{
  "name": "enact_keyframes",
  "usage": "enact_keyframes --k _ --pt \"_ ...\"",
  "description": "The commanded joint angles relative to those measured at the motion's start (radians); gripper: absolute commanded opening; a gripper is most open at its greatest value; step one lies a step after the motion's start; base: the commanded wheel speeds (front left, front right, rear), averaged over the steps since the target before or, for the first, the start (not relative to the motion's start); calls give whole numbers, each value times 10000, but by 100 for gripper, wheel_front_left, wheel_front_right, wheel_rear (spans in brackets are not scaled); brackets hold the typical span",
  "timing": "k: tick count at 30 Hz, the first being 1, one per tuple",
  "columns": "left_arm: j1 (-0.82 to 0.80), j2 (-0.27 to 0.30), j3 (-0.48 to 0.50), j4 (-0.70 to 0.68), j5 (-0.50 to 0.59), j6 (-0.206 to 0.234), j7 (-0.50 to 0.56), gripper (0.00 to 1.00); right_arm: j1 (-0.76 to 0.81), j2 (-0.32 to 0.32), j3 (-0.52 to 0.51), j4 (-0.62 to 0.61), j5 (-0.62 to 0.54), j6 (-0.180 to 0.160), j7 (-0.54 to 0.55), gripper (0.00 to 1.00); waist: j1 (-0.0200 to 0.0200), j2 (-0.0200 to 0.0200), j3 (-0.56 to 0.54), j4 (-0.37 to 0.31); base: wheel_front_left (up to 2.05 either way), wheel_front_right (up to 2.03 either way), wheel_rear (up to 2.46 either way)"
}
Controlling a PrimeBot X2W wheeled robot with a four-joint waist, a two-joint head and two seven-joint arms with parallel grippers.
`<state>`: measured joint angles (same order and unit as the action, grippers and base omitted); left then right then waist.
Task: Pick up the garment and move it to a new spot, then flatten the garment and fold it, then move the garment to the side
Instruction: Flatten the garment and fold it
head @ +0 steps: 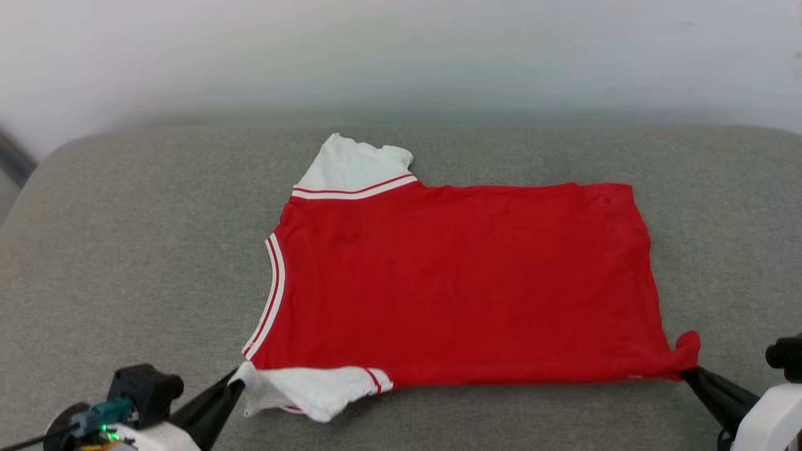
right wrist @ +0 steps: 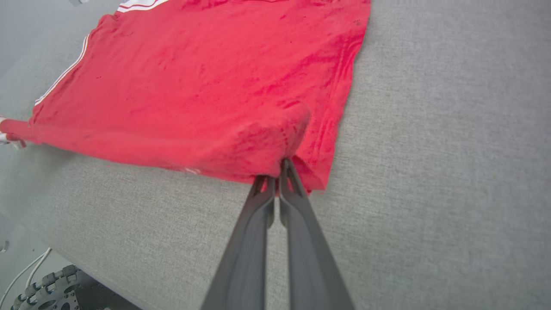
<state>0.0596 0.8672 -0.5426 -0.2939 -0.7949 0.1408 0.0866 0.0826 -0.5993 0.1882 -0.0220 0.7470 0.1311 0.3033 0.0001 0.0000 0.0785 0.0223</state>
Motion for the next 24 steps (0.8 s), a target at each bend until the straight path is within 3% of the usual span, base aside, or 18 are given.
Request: enact_keyframes --k 1,9,17,24 --pt "-189 -20 42 -25 54 -28 28 0 -100 45 -60 -82 -59 -7 57 0 -1 0 184 -8 0 0 0" --pt "-2428 -335 234 500 357 -577 439 0 -1130 340 -754 -623 -317 -7 1568 0 -1 0 1510 -99 0 0 0" --pt "-4112 -638 35 1968 597 -1358 768 0 -2457 539 -418 -279 -1007 -6 2620 0 -1 0 2546 -252 0 0 0" --pt "-5040 -1101 -515 3319 1112 -1887 800 0 -3198 738 -181 199 -1505 -6 2872 0 -1 0 2876 -283 0 0 0"
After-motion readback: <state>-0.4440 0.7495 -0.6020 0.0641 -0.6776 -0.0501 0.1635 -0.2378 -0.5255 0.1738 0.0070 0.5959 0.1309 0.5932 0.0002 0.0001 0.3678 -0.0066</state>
